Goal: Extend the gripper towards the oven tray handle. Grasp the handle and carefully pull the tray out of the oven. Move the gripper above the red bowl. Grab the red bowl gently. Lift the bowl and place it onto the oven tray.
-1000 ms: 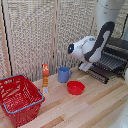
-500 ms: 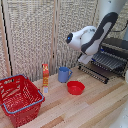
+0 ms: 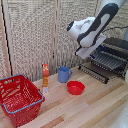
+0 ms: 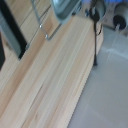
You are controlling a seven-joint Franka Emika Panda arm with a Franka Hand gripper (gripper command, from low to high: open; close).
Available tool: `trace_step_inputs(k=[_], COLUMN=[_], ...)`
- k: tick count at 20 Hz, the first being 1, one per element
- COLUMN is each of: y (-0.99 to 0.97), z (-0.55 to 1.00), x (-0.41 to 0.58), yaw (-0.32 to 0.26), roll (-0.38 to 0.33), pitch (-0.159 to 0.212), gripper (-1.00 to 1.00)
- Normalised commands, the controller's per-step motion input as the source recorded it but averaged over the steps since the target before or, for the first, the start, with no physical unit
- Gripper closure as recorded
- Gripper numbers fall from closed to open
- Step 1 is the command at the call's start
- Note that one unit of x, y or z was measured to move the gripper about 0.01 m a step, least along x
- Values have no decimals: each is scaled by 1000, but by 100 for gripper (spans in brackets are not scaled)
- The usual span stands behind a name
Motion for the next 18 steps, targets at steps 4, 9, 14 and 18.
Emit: trace_step_inputs(k=[4,9,14,18], y=[221,323,442,529], z=[194,162,37,-96], x=[0,-3,-9,-43], yaw=[-234,-185,-153,-123], roll=[299,306,255,195], pitch=[0,-1,-1,-6], gripper=[-100,-100,-100,-100])
